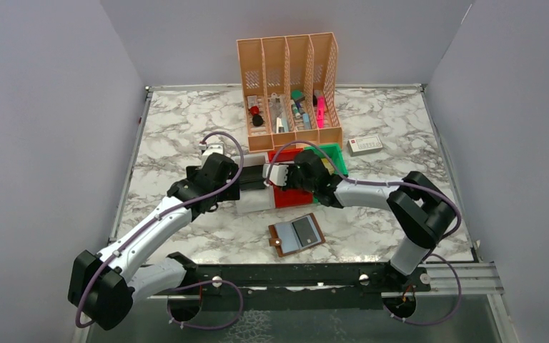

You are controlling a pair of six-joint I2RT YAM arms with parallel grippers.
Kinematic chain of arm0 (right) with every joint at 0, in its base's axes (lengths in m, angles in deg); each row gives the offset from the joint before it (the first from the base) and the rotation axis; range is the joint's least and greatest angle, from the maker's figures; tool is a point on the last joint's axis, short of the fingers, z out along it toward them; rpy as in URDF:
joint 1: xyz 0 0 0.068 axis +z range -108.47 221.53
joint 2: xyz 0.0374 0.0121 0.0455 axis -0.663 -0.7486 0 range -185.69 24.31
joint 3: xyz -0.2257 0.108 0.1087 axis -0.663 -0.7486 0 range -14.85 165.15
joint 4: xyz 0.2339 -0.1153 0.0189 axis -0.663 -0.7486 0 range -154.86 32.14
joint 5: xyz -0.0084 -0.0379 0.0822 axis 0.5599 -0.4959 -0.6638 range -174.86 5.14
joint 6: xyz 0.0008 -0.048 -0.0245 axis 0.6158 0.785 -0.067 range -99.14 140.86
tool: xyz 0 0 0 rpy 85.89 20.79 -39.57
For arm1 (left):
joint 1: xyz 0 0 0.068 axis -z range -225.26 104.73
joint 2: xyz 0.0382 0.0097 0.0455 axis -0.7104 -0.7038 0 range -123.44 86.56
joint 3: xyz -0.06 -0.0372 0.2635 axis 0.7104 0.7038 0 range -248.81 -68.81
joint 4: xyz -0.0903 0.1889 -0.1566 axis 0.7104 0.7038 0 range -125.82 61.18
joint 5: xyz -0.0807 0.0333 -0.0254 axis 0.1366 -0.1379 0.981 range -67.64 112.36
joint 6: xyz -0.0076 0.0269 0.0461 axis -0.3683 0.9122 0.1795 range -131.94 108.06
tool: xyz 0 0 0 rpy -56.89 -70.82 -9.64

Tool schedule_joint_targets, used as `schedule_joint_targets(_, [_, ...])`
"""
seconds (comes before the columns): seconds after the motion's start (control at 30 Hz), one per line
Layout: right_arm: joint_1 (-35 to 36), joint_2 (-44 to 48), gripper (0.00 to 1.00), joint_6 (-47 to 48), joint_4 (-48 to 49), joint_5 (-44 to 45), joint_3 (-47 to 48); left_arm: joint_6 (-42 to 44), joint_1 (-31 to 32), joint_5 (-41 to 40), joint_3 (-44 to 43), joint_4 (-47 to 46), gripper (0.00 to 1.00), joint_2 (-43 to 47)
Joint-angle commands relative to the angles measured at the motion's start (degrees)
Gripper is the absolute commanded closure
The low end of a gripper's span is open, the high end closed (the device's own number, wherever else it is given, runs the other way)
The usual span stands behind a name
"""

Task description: Take the credit cards out of the card holder

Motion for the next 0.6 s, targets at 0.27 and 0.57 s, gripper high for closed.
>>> schedule_joint_targets(0.27, [-0.2, 18.3, 0.63, -27.5, 3.3, 2.7, -4.7, 1.1, -0.3, 0.1, -1.9, 0.4, 0.01, 0.3])
schedule_joint_targets(0.57, [-0.2, 28.5, 0.52, -73.4, -20.6, 6.3, -6.8, 0.3, -0.3, 3.3, -1.5, 0.1, 0.01, 3.6])
